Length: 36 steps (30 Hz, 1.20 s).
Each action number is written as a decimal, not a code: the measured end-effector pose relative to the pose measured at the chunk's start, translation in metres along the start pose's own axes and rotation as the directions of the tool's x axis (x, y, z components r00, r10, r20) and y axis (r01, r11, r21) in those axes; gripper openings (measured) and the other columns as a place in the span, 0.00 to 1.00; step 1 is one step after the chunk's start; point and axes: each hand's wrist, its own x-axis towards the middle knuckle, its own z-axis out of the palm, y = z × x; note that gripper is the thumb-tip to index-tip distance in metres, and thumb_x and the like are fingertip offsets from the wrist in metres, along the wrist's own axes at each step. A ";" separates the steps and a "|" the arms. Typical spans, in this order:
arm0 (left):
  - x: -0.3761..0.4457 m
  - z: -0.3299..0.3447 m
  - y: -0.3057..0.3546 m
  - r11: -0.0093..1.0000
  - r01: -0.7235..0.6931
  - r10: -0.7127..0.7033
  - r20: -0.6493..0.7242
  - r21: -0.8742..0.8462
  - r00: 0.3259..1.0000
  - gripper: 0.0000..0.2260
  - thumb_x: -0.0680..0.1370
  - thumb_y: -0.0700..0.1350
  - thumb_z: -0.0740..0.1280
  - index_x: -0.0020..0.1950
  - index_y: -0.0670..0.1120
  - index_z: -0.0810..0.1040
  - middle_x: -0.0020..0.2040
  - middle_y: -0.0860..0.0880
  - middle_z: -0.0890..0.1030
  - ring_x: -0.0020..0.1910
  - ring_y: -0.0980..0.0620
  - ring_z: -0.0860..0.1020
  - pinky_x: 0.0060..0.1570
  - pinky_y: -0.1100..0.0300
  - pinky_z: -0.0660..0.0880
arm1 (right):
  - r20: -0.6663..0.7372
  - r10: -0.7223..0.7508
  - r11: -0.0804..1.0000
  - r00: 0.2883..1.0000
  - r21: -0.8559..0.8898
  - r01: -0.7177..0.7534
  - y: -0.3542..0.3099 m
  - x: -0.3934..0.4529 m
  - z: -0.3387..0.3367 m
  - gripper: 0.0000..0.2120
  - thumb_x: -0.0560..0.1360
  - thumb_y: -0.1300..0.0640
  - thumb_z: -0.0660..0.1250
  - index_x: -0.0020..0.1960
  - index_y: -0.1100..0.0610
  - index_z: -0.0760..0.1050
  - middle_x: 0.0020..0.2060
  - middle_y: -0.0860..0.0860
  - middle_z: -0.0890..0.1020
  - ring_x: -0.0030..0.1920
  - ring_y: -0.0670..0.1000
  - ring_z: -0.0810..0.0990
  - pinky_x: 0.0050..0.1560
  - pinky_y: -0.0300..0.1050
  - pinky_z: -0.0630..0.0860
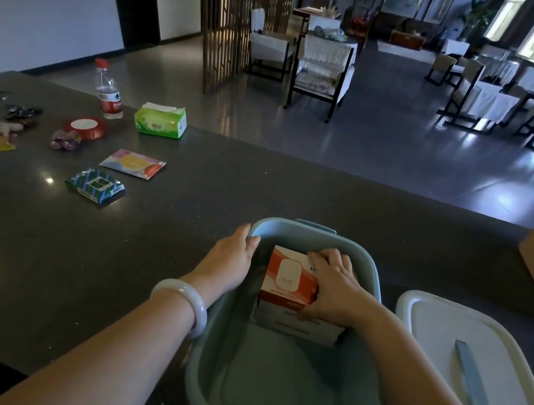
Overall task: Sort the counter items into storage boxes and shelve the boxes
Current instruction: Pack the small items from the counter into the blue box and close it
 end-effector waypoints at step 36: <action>-0.029 -0.153 -0.098 0.789 0.165 -0.030 -0.231 0.592 0.973 0.30 0.79 0.57 0.62 0.76 0.48 0.58 0.72 0.44 0.65 0.69 0.42 0.67 0.65 0.45 0.67 | -0.022 -0.227 0.974 0.974 -0.023 0.226 -0.205 0.114 -0.020 0.33 0.75 0.43 0.66 0.75 0.53 0.59 0.72 0.53 0.63 0.72 0.56 0.60 0.71 0.54 0.62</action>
